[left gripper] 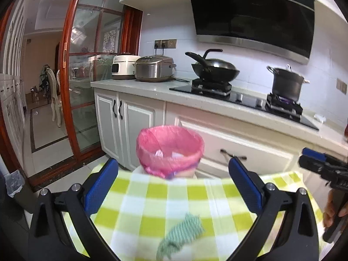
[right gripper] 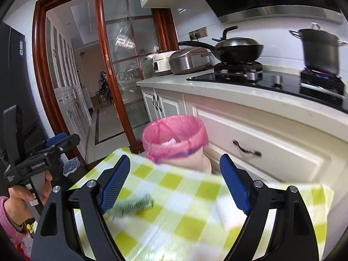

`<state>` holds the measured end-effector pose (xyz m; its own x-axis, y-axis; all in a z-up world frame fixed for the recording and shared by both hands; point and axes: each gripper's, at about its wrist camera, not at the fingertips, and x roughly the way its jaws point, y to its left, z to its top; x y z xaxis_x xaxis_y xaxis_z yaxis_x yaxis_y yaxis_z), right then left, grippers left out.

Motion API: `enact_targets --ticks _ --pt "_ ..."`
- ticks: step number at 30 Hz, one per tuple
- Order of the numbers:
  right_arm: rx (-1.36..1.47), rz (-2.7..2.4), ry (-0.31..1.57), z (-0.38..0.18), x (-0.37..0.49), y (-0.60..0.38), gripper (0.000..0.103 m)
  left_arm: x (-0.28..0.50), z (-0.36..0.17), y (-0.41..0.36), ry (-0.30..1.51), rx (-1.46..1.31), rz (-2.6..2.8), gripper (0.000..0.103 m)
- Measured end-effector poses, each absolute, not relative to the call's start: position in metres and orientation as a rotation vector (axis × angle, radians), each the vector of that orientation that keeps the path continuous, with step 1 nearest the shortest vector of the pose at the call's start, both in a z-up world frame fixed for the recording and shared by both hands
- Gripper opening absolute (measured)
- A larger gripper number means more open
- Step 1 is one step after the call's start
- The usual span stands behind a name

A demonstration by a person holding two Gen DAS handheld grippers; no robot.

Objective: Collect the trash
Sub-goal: 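Withdraw both open grippers from the bin toward the table, then grasp the green zigzag cloth with the left gripper while the right gripper grasps the white foam block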

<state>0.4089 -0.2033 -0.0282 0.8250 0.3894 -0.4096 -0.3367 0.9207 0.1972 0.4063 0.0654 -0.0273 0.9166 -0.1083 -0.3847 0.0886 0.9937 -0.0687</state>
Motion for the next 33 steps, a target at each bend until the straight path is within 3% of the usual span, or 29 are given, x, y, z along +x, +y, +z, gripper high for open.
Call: enact_targets --ticks 9,23,33 --pt "0.17 0.337 0.495 -0.06 0.319 -0.223 0.08 0.363 -0.081 0.055 0.506 -0.098 -0.095 0.098" --pt "0.242 0.287 0.563 -0.096 0.303 -0.238 0.08 0.432 -0.145 0.056 0.659 -0.053 -0.085 0.097" --pt "0.285 0.273 0.61 -0.119 0.349 -0.243 0.08 0.452 -0.188 0.034 0.792 0.02 -0.136 0.069"
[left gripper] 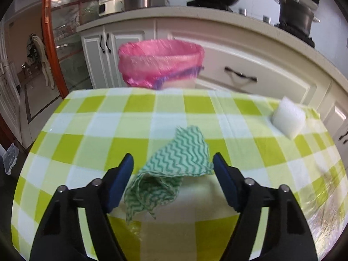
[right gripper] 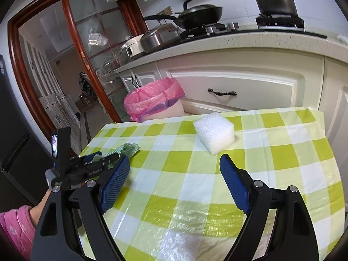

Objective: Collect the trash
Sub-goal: 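Grasp the green zigzag cloth with the left gripper while the right gripper grasps the white foam block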

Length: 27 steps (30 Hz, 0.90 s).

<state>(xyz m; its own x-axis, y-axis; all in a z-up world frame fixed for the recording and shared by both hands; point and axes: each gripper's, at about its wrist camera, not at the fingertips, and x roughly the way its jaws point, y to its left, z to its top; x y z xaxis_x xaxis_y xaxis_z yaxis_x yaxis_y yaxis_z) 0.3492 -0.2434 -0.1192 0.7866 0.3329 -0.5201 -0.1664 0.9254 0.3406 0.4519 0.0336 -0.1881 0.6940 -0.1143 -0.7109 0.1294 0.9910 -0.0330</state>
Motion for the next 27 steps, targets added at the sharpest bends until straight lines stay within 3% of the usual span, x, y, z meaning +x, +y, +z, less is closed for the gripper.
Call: enact_targets --ticks 5,9,13,15,27 --pt "0.287 0.258 0.637 -0.133 0.376 -0.248 0.08 0.459 -0.197 0.03 0.82 0.029 -0.134 0.062" --pt "0.278 0.244 0.661 -0.142 0.396 -0.252 0.08 0.464 -0.202 0.026 0.84 0.048 -0.138 0.048" --pt "0.242 0.221 0.703 -0.155 0.419 -0.256 0.08 0.464 -0.201 0.027 0.823 0.052 -0.137 0.017" --pt "0.221 0.217 0.72 -0.161 0.43 -0.258 0.08 0.463 -0.198 0.029 0.806 0.04 -0.143 0.012" --pt "0.077 0.237 0.806 -0.187 0.5 -0.252 0.08 0.43 -0.169 0.02 0.694 -0.007 -0.175 0.01"
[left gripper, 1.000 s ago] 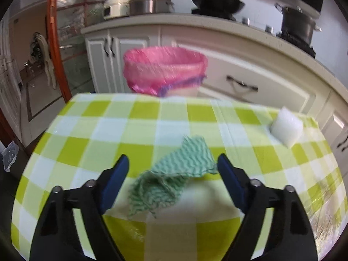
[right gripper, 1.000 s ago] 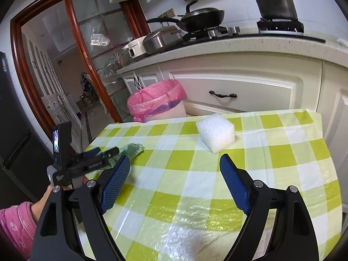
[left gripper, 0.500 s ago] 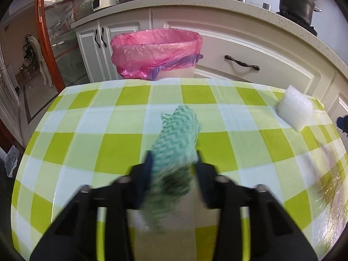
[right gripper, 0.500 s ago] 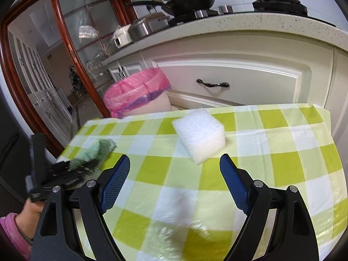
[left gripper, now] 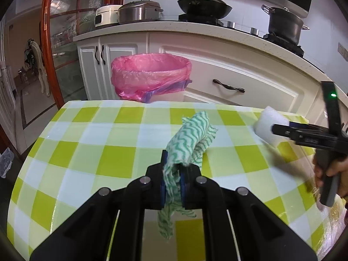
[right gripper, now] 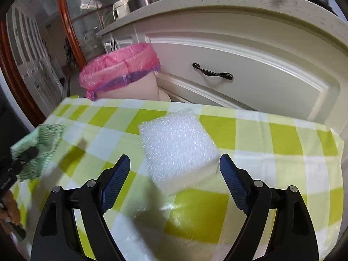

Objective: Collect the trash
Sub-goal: 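Grasp the green zigzag cloth with the left gripper while the right gripper grasps the white foam block, then carry the green cloth and white foam block over the pink bin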

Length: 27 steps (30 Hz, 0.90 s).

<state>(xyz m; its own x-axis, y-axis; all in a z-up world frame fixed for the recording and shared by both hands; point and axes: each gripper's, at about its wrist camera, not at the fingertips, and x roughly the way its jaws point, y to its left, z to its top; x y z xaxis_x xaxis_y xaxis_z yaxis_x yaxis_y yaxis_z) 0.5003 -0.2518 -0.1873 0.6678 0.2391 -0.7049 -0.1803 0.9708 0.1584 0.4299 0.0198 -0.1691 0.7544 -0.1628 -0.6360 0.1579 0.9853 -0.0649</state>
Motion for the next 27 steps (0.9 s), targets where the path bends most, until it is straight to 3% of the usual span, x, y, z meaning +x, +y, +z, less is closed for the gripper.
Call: enact_targets --ticks 4,6,7,27 --pt "0.043 0.241 0.835 -0.196 0.512 -0.247 0.079 0.427 -0.17 0.018 0.692 -0.019 -0.173 0.01" --pt "0.012 0.233 0.84 -0.199 0.514 -0.244 0.067 0.426 -0.17 0.018 0.693 -0.022 -0.172 0.01" --pt "-0.001 0.229 0.837 -0.199 0.513 -0.243 0.067 0.425 -0.169 0.018 0.693 -0.023 -0.172 0.01" --pt "0.112 0.311 0.555 -0.112 0.369 -0.206 0.065 0.343 -0.103 0.008 0.529 -0.104 -0.129 0.01"
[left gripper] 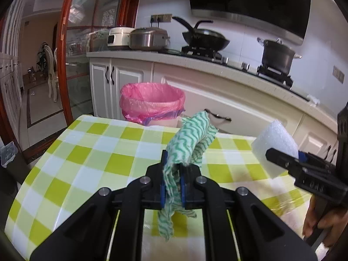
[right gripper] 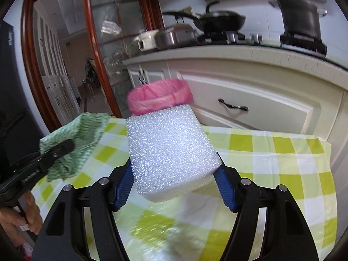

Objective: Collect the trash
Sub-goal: 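Carry the green cloth and white foam block over the pink bin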

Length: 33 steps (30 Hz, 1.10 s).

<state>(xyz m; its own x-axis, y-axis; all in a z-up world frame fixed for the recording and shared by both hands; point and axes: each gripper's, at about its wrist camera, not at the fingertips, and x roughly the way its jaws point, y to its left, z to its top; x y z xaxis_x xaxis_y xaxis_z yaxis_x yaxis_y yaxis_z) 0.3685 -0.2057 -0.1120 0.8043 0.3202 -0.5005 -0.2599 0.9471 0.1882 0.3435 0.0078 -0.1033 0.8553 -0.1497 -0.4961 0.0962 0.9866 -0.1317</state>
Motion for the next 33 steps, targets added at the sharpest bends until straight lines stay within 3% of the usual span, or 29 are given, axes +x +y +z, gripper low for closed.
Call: enact_targets --ticks 16,33 --pt "0.071 0.323 0.373 -0.042 0.264 -0.167 0.065 0.244 -0.037 0.004 0.399 -0.131 -0.196 0.01" --pt "0.069 0.333 0.333 -0.012 0.294 -0.149 0.065 0.27 -0.009 0.016 0.35 -0.091 -0.184 0.01"
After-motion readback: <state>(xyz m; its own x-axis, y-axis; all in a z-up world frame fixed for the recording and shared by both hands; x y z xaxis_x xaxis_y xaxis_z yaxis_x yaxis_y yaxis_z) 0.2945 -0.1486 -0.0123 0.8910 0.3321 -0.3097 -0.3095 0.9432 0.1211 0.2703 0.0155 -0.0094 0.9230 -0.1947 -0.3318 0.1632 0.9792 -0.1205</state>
